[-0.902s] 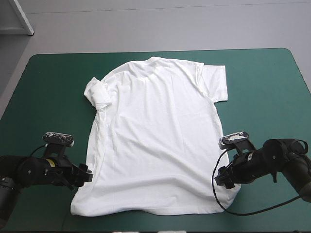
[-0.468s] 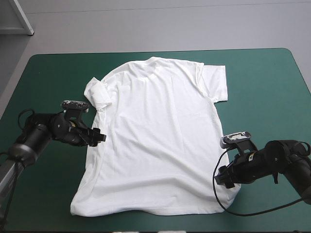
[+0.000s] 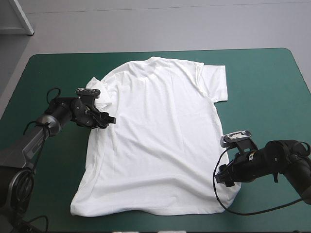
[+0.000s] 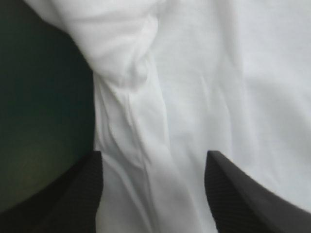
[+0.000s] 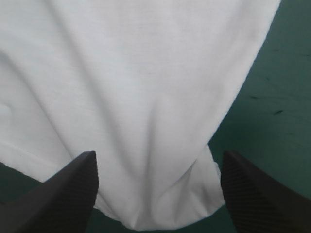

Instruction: Fold the cloth

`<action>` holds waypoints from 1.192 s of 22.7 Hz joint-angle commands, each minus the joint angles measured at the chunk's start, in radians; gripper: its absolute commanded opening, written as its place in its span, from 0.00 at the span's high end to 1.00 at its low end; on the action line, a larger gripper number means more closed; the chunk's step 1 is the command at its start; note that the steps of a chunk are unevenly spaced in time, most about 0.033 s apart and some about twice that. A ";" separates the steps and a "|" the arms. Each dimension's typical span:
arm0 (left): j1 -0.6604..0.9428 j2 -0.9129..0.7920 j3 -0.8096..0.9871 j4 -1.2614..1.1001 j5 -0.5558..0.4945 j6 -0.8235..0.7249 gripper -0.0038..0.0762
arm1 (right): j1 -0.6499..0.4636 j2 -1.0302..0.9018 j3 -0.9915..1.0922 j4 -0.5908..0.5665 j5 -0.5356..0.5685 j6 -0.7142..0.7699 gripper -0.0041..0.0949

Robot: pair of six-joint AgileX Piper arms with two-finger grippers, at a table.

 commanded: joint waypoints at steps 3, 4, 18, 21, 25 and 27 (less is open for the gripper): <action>0.002 0.035 -0.061 -0.016 -0.073 -0.008 0.43 | 0.000 -0.019 -0.025 -0.005 -0.089 -0.003 0.28; 0.002 0.048 -0.061 -0.016 -0.078 -0.008 0.47 | 0.000 -0.019 -0.030 -0.014 -0.116 0.005 0.28; 0.002 0.080 -0.059 0.033 -0.125 -0.004 0.93 | -0.030 0.535 -0.620 -0.094 -0.210 0.049 0.35; 0.002 0.080 -0.059 0.028 -0.125 -0.004 0.93 | -0.065 0.648 -0.718 -0.094 -0.165 0.045 0.38; 0.002 0.080 -0.059 0.024 -0.120 -0.004 0.93 | -0.081 0.751 -0.786 -0.087 -0.143 0.043 0.38; 0.002 0.080 -0.059 0.024 -0.120 -0.004 0.93 | -0.081 0.782 -0.801 -0.065 -0.143 0.038 0.38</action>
